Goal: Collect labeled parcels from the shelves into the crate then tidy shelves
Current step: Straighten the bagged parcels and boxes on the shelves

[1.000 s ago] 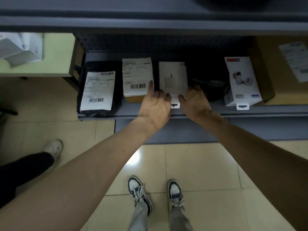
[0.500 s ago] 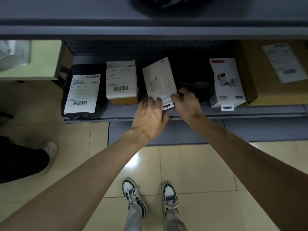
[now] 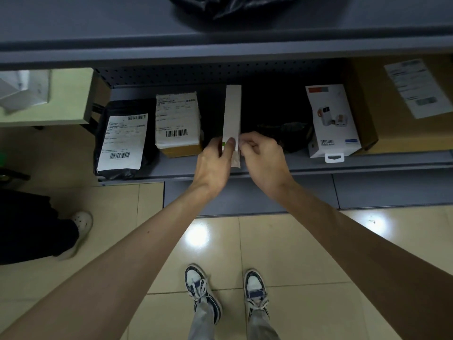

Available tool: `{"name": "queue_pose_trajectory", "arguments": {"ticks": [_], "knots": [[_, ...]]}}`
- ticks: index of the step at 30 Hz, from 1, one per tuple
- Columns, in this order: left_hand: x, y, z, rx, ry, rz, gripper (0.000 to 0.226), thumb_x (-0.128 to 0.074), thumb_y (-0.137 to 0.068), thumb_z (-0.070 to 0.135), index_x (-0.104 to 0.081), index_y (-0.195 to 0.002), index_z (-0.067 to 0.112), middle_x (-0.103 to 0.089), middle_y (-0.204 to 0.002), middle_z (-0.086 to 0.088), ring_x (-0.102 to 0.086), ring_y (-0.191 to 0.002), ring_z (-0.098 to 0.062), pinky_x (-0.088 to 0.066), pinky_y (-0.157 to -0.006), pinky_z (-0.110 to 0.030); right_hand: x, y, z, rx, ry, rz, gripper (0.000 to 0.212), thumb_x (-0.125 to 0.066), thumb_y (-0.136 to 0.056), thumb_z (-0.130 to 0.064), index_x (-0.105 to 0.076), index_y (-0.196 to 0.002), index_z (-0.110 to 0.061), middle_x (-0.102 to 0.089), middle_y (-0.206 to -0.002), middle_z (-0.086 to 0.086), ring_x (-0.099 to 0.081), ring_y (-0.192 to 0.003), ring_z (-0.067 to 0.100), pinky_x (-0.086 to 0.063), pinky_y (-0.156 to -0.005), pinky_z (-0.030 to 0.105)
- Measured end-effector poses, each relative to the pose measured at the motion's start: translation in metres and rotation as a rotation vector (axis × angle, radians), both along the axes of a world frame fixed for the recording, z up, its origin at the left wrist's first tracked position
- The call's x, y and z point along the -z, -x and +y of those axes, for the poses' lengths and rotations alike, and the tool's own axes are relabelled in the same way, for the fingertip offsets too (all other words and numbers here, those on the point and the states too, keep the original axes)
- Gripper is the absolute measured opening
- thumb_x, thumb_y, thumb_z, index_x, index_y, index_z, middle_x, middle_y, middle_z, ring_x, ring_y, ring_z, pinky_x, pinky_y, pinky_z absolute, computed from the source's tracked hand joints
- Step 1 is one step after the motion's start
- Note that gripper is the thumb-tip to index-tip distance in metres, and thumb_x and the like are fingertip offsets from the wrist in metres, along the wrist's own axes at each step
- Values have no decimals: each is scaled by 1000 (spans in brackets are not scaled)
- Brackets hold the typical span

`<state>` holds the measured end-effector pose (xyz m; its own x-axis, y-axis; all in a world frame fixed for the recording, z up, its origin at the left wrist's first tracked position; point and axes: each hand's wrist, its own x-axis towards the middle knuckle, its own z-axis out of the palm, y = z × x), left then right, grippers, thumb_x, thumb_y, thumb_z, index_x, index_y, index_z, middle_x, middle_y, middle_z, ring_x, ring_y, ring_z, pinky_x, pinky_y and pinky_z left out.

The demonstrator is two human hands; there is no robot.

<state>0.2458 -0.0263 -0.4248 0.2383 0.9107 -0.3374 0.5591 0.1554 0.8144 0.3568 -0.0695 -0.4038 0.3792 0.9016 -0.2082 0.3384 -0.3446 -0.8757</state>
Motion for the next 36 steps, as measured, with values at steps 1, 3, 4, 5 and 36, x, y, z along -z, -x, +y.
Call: {"name": "queue_pose_trajectory", "arguments": {"ticks": [1,3,4,5,36], "knots": [[2,1,0,2,-14,-14,36,-40,-106,42,-57,-117,12,-62,-91,-2,-61,-95,-28,-40,-62,-26,1,1,-1,-9,6,-1,24,-50,-97,-16,-68,-110,-9,-69,-91,1,-61,-85,13,-44,-73,22],[5,3,0,17,-44,-56,43,-39,-107,39,-43,-145,21,-66,-110,-1,-63,-101,-26,-48,-77,-30,3,2,-1,-20,24,-4,22,-50,-97,-15,-69,-107,-10,-66,-86,-2,-58,-80,12,-43,-70,21],[5,4,0,29,-59,-76,48,-37,-108,37,-30,-154,29,-62,-120,4,-62,-101,-21,-50,-81,-29,4,1,-2,-22,36,-6,23,-50,-97,-16,-69,-108,-11,-66,-87,-2,-58,-81,11,-42,-70,20],[4,6,-1,44,-71,-91,50,-34,-109,34,-21,-157,36,-55,-125,10,-60,-100,-16,-50,-80,-24,5,0,-2,-25,49,-10,23,-50,-98,-17,-69,-109,-12,-66,-89,-2,-58,-83,11,-42,-70,17],[52,35,-37,-103,37,-125,45,-57,-100,24,-53,-142,39,-52,-112,-8,-64,-96,-17,-62,-77,-32,70,-29,-30,-28,208,-45,29,-65,-91,-13,-62,-120,-10,-65,-93,12,-56,-79,18,-38,-56,7]]}}
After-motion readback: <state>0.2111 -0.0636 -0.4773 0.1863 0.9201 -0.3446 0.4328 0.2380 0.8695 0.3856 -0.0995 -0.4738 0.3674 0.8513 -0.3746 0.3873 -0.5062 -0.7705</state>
